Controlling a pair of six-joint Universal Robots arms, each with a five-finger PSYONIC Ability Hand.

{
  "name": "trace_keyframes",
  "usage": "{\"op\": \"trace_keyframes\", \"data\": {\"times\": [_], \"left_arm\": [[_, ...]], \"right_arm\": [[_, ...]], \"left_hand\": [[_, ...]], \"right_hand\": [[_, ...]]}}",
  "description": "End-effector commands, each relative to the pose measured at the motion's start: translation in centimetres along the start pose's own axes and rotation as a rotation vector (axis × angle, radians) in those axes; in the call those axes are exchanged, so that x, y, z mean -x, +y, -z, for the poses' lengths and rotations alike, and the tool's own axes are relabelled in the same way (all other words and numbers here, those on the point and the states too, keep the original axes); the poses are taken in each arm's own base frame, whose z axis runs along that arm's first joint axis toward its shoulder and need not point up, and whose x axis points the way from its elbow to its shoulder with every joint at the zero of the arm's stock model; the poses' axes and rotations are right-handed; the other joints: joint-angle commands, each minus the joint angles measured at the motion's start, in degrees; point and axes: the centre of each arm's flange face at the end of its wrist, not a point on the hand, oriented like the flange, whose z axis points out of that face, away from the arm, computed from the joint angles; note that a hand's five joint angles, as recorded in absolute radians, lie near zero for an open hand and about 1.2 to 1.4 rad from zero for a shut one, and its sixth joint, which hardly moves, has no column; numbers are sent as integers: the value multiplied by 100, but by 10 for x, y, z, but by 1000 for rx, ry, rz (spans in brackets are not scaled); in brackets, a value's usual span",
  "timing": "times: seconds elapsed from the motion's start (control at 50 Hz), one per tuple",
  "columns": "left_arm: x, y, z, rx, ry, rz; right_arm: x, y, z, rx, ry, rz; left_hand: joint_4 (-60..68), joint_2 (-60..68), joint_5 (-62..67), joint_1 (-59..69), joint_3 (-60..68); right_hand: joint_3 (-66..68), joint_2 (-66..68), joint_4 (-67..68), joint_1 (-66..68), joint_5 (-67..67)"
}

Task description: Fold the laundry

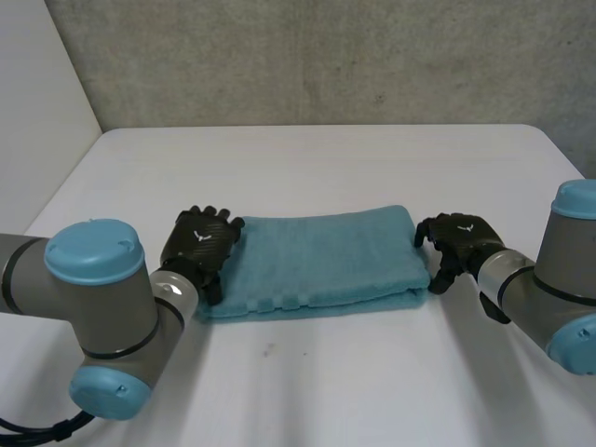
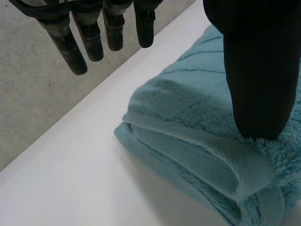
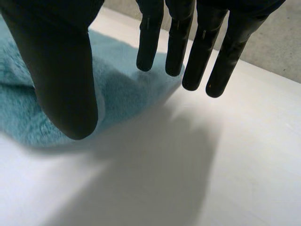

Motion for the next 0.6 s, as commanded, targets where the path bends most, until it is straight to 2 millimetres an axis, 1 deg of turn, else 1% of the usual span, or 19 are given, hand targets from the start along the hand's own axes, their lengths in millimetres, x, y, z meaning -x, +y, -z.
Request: {"op": "trace_keyframes", "data": {"times": [0.02, 0.12, 0.24, 0.28, 0.3, 0.32, 0.34, 0.36, 0.38, 0.4, 0.48, 0.52, 0.54, 0.58, 0.6], "left_arm": [[1, 1, 0, 1, -4, 5], [7, 6, -1, 18, -20, 10], [12, 0, 0, 2, -33, 12], [13, -2, 1, -5, -36, 14], [15, -6, 2, -15, -40, 16], [15, -6, 2, -15, -40, 16], [17, -8, 3, -22, -46, 18], [18, -12, 4, -30, -51, 18], [18, -12, 4, -30, -51, 18], [21, -15, 6, -40, -60, 19], [29, -19, 8, -45, -84, 26], [40, -23, 13, -52, -118, 32], [40, -23, 13, -52, -118, 32], [51, -29, 18, -69, -146, 38], [51, -29, 18, -70, -146, 38]], "right_arm": [[6, 0, 4, 20, -15, -121], [11, 5, 6, 38, -30, -143], [13, 7, 5, 44, -38, -157], [13, 7, 5, 41, -37, -162], [13, 8, 4, 40, -37, -168], [13, 8, 4, 40, -37, -168], [12, 8, 3, 37, -34, -175], [11, 10, 2, 40, -30, -180], [11, 10, 2, 40, -30, -180], [8, 10, 1, 39, -15, -179], [4, 8, -1, 23, 6, -158], [0, -7, -2, -30, 26, -104], [0, -7, -1, -31, 26, -104], [0, -33, 0, -102, 34, 9], [0, -33, 0, -102, 34, 10]], "left_hand": [[182, 184, 170, 162, 178], [182, 184, 170, 162, 178], [182, 184, 170, 162, 178], [166, 168, 154, 146, 162], [149, 151, 137, 129, 145], [149, 151, 137, 129, 145], [115, 117, 103, 95, 111], [82, 84, 70, 62, 78], [81, 83, 69, 61, 77], [65, 67, 53, 45, 61], [-36, -34, -48, -56, -40], [-87, -85, -99, -107, -91], [-87, -85, -99, -107, -91], [-87, -85, -99, -107, -91], [-87, -85, -99, -107, -91]], "right_hand": [[-316, -352, -322, 70, -342], [-369, -405, -375, 17, -395], [-235, -271, -241, 151, -261], [18, -18, 12, 404, -8], [750, 714, 744, 1136, 725], [758, 722, 752, 1144, 732], [1707, 1671, 1701, 2093, 1681], [3182, 3146, 3176, 3568, 3156], [3197, 3161, 3191, 3583, 3171], [4806, 4770, 4800, 5192, 4780], [4823, 4786, 4817, 5208, 4797], [4823, 4786, 4817, 5208, 4797], [4823, 4786, 4817, 5208, 4797], [4823, 4786, 4817, 5208, 4797], [4823, 4786, 4817, 5208, 4797]]}}
